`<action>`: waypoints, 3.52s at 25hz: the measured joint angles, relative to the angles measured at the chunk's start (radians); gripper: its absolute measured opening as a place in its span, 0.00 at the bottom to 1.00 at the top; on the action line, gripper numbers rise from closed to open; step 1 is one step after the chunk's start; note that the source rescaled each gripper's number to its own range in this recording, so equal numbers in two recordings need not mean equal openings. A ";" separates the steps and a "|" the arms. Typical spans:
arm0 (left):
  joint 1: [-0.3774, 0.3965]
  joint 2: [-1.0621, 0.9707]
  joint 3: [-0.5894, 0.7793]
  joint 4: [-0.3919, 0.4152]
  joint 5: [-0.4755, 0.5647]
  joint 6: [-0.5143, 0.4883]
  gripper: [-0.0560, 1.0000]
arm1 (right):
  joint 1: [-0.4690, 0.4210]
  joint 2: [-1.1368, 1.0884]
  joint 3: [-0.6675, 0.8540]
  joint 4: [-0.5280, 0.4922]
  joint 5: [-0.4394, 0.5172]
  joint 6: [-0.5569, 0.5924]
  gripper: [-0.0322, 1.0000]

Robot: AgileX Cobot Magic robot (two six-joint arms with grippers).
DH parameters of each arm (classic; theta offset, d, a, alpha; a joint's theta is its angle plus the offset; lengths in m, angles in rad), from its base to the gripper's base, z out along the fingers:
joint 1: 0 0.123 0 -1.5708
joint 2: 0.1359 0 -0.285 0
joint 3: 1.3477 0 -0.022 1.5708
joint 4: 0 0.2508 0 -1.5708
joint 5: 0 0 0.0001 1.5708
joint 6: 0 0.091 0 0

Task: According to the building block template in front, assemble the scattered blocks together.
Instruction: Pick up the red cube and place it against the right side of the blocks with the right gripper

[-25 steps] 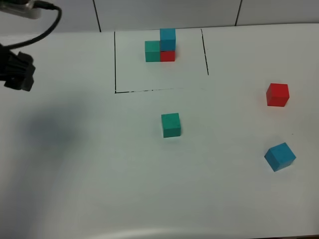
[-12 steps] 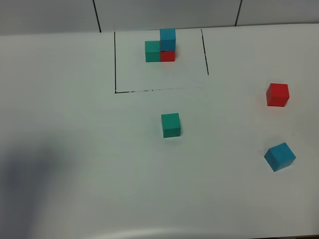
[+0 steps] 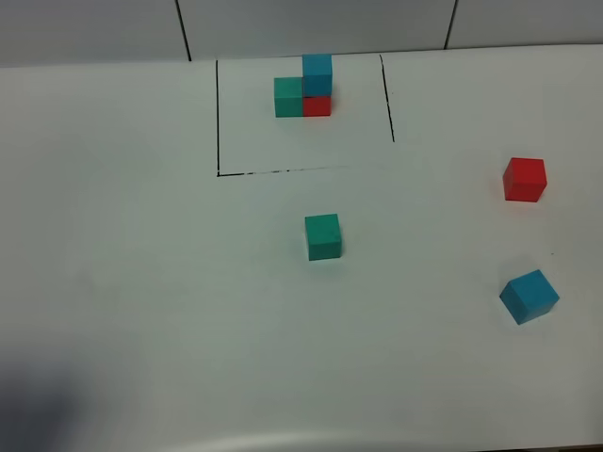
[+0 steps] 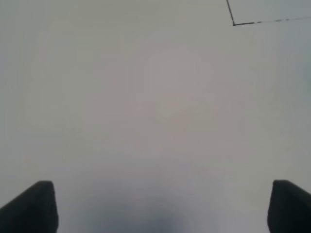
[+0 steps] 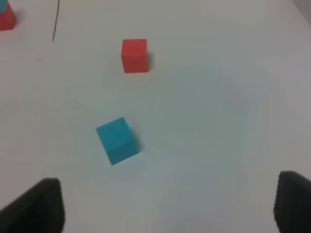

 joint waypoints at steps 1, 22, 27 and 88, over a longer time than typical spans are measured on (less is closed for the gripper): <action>0.000 -0.033 0.017 -0.015 -0.001 0.012 1.00 | 0.000 0.000 0.000 0.000 0.000 0.000 0.89; 0.000 -0.557 0.280 -0.132 0.055 0.105 0.84 | 0.000 0.000 0.000 0.000 0.000 0.002 0.89; 0.001 -0.557 0.280 -0.132 0.055 0.105 0.79 | 0.000 0.000 0.000 0.000 0.000 0.002 0.89; 0.128 -0.557 0.280 -0.132 0.055 0.105 0.77 | 0.101 2.132 -1.021 0.049 -0.239 -0.079 0.89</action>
